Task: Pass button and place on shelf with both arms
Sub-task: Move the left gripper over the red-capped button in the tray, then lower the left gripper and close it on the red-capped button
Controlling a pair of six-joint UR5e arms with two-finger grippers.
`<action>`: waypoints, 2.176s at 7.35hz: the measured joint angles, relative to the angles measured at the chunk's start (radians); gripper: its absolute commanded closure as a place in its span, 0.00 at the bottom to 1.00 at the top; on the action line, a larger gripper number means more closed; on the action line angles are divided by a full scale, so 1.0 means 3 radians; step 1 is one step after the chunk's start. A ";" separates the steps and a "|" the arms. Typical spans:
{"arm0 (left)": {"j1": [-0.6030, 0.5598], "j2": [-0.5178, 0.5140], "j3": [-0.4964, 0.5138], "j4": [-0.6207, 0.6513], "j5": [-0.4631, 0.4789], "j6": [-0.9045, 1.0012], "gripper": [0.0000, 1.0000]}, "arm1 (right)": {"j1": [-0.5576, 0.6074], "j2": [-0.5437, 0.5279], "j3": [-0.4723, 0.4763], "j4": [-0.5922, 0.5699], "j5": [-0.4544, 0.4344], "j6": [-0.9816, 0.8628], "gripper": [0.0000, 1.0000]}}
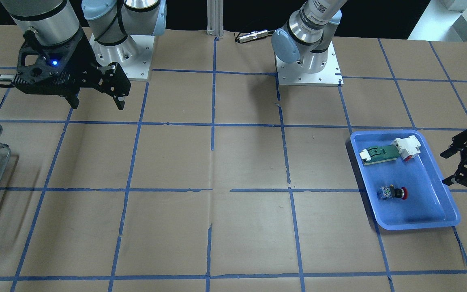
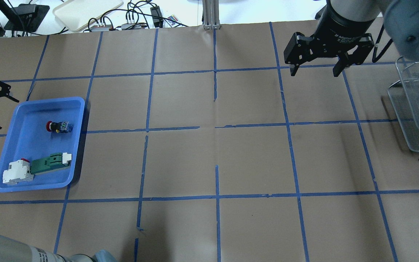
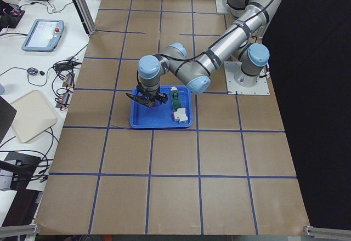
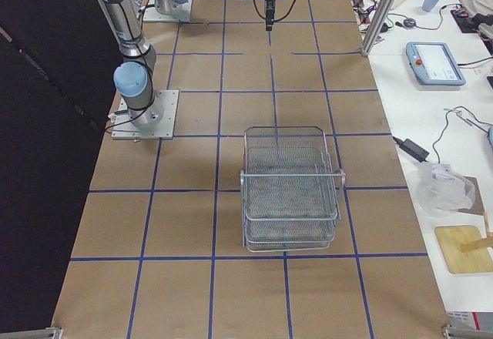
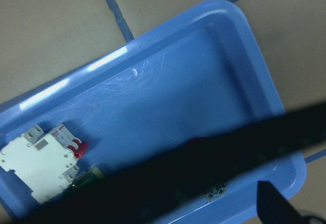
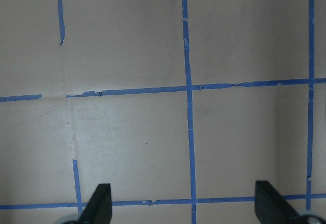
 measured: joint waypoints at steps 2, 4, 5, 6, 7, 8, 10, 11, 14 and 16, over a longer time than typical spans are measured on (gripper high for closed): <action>0.0044 -0.0191 0.0028 0.0000 -0.0197 -0.0175 0.00 | 0.0000 0.0000 0.0001 0.0004 -0.0001 0.0001 0.00; 0.0074 -0.0327 0.0059 0.0000 -0.0526 -0.0427 0.00 | 0.0000 -0.0001 0.0008 0.0002 -0.0011 -0.0023 0.00; 0.0081 -0.0379 0.0062 0.0000 -0.0625 -0.0536 0.00 | 0.0000 -0.0003 0.0009 0.0001 -0.0007 -0.0026 0.00; 0.0089 -0.0425 0.0061 0.0000 -0.0727 -0.0666 0.00 | 0.0000 -0.0005 0.0010 0.0001 -0.0003 -0.0019 0.00; 0.0096 -0.0466 0.0047 0.0000 -0.0795 -0.0789 0.00 | 0.0000 -0.0006 0.0010 0.0002 -0.0001 -0.0009 0.00; 0.0101 -0.0502 0.0022 0.0000 -0.0826 -0.0856 0.00 | 0.0000 -0.0006 0.0012 0.0002 0.0000 -0.0003 0.00; 0.0106 -0.0584 -0.0018 -0.0018 -0.0863 -0.0895 0.00 | 0.0000 -0.0005 0.0014 0.0002 0.0000 0.0002 0.00; 0.0108 -0.0629 -0.0025 -0.0023 -0.0876 -0.0902 0.00 | 0.0000 -0.0005 0.0015 0.0002 0.0000 0.0002 0.00; 0.0114 -0.0745 -0.0026 -0.0018 -0.0884 -0.0947 0.00 | 0.0000 -0.0004 0.0015 0.0002 0.0001 0.0002 0.00; 0.0115 -0.0773 -0.0029 -0.0023 -0.0888 -0.0952 0.15 | 0.0000 -0.0002 0.0015 -0.0002 0.0000 0.0001 0.00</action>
